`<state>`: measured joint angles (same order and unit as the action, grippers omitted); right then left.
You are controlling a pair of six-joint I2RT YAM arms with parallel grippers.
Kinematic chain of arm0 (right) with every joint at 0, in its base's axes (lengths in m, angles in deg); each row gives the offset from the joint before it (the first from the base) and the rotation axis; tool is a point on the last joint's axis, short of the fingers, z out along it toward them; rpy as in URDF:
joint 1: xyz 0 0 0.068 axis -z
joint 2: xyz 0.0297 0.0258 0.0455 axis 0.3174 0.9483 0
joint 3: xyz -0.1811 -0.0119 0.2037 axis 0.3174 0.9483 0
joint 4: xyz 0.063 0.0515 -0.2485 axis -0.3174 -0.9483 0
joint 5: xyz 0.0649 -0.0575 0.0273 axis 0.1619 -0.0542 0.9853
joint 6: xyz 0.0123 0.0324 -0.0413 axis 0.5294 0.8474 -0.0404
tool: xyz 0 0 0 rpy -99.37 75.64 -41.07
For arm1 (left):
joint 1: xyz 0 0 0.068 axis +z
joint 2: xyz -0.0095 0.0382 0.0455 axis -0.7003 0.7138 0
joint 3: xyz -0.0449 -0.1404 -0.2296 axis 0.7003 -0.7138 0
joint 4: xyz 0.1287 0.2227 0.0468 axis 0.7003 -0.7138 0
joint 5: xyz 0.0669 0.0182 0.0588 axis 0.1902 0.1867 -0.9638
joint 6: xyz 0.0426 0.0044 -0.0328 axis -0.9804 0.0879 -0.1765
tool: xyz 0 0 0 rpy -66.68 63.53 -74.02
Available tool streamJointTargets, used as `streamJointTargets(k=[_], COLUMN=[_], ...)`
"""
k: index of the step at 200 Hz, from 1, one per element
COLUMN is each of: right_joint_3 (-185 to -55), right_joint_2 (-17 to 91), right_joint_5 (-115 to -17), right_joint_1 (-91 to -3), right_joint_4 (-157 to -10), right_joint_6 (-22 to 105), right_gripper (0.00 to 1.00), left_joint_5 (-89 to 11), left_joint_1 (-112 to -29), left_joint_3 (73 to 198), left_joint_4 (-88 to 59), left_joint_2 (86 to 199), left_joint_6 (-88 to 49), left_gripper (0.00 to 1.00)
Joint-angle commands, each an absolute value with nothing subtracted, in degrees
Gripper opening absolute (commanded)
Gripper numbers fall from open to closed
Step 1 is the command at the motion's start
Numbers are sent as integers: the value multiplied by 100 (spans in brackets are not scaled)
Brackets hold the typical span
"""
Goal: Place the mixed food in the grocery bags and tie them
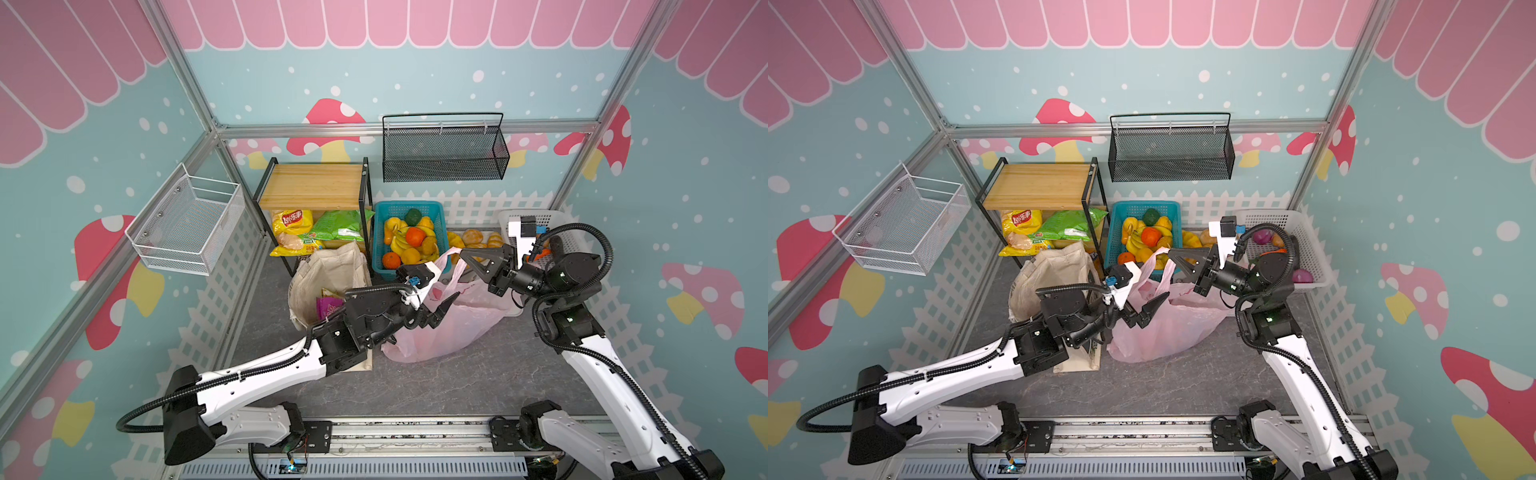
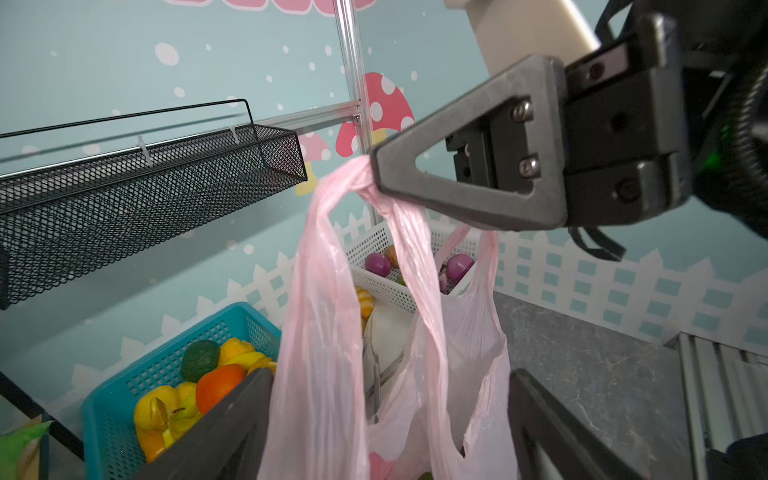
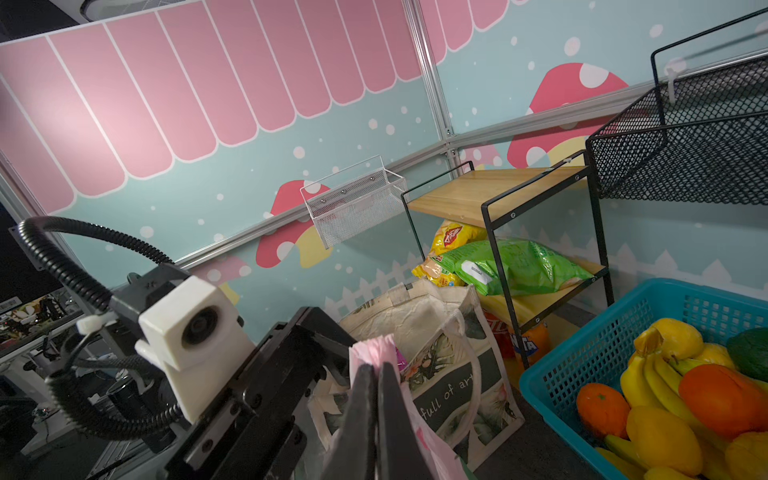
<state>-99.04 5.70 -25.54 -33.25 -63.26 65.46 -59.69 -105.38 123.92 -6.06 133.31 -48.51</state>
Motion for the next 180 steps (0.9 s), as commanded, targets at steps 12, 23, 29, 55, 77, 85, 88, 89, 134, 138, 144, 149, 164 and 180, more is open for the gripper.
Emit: streamJointTargets(k=[12, 23, 29, 55, 77, 85, 88, 89, 134, 138, 144, 149, 164, 180], right_joint_3=[-10138, -10163, -10187, -10300, -10366, -10368, -10367, -10367, -10558, -10556, -10524, -10482, -10308, -10048], right_joint_2=[621, 630, 621, 621, 679, 712, 723, 725, 713, 655, 557, 458, 102, -299], right_joint_5=[-2666, -2679, -2700, -2911, -3173, -3257, -3292, -3300, -4108, -4340, -4690, -4973, -5794, -6749], right_joint_1=[-3389, -3394, -3389, -3390, -3402, -3433, -3439, -3440, -3468, -3468, -3460, -3459, -3450, -3435], right_joint_4=[-6234, -6226, -6236, -6286, -6253, -6257, -6265, -6266, -7513, -7723, -7975, -8155, -8594, -8962], right_joint_6=[6834, 6871, 6880, 6908, 6971, 6963, 6954, 6953, 5326, 5096, 4773, 4523, 3948, 3525], right_gripper=[0, 0, 0, 0, 0, 0, 0, 0, 40, 43, 46, 49, 57, 65], left_joint_5=[-6371, -6347, -6301, -5739, -4944, -4673, -4577, -4544, -3633, -3624, -3615, -3623, -3696, -3779], left_joint_1=[-10639, -10641, -10641, -10557, -10296, -10151, -10092, -10068, -9131, -9072, -9007, -8957, -8863, -8784], left_joint_3=[12776, 12803, 12786, 12597, 12415, 12317, 12277, 12261, 11539, 11482, 11413, 11352, 11241, 11152], left_joint_4=[-638, -610, -588, -338, -112, 54, 118, 148, 1156, 1205, 1276, 1326, 1374, 1424], left_joint_2=[13851, 13980, 14015, 13976, 13820, 13762, 13724, 13718, 13511, 13500, 13486, 13472, 13408, 13345], left_joint_6=[-5538, -5557, -5541, -5095, -4334, -4007, -3872, -3834, -2251, -2161, -2040, -1962, -1812, -1678], left_gripper=[80, 71, 66, 34, 10, 1, 0, 0, 0, 0, 0, 0, 0, 0])
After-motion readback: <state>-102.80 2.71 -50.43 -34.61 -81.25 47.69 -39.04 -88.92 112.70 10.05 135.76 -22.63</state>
